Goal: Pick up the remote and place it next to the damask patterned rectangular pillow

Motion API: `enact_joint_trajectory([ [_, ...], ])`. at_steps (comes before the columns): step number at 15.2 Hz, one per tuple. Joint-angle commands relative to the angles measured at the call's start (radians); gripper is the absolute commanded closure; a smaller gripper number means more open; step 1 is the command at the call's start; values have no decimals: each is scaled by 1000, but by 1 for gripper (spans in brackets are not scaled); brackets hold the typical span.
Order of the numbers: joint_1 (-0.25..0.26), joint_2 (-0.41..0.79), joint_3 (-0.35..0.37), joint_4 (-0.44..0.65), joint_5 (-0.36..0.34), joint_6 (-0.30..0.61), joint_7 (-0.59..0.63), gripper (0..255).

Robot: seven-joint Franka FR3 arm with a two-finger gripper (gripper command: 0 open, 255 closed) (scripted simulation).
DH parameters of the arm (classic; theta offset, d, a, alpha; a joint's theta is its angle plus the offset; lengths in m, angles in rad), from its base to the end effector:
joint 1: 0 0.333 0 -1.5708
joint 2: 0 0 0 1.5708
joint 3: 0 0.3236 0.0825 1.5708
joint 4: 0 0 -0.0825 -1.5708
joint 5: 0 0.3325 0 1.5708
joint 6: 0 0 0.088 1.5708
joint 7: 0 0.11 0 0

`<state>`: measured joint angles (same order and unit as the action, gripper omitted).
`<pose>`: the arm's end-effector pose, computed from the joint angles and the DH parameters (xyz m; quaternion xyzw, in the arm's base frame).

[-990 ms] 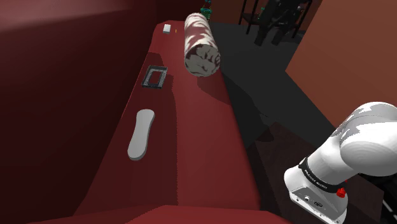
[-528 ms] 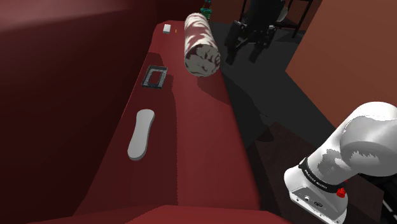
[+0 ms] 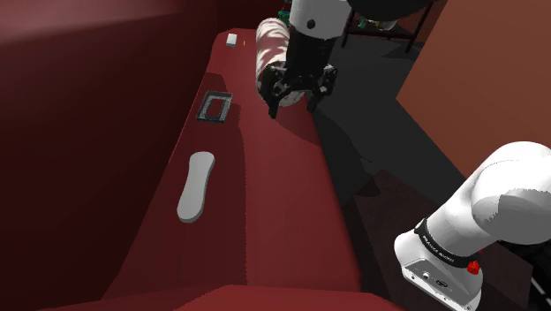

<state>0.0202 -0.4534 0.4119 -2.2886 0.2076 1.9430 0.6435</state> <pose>0.3330 0.1937 0.5359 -0.9871 0.1545 -0.0296 0.0284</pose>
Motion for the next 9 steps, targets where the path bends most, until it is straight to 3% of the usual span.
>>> enact_joint_trajectory([
  [1,-10,70,50,24,-17,42,75,0],
  [5,-30,227,144,99,-86,102,236,0],
  [9,-36,410,217,199,-205,140,418,0],
])
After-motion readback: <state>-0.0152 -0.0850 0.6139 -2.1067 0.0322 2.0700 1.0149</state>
